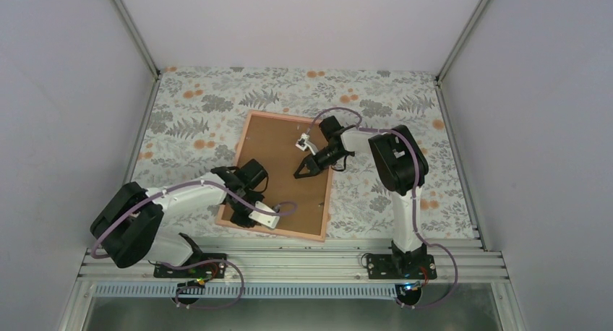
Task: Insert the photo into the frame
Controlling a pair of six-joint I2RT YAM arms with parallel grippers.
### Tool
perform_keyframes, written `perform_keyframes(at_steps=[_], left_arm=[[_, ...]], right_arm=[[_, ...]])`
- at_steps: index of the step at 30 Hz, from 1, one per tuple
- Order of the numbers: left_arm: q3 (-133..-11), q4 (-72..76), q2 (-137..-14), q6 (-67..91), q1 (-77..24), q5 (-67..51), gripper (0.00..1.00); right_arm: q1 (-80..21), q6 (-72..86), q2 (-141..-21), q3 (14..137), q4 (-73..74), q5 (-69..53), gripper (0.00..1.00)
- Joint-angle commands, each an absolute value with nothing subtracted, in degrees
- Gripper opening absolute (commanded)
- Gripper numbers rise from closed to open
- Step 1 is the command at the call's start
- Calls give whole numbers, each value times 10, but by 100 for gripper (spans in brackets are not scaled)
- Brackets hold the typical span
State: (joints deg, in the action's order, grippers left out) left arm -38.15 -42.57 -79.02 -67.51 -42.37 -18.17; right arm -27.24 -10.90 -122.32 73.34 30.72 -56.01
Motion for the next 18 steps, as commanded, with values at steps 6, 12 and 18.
perform_keyframes(at_steps=[6, 12, 18], left_arm=[[-520, -510, -832, -608, -336, -291, 17], [-659, -395, -902, -456, -217, -319, 30], [-788, -273, -1015, -287, -169, -283, 45]], right_arm=[[-264, -123, -1221, 740, 309, -521, 4], [-253, -125, -1160, 792, 305, -531, 5], [-204, -102, -1192, 888, 316, -460, 5]])
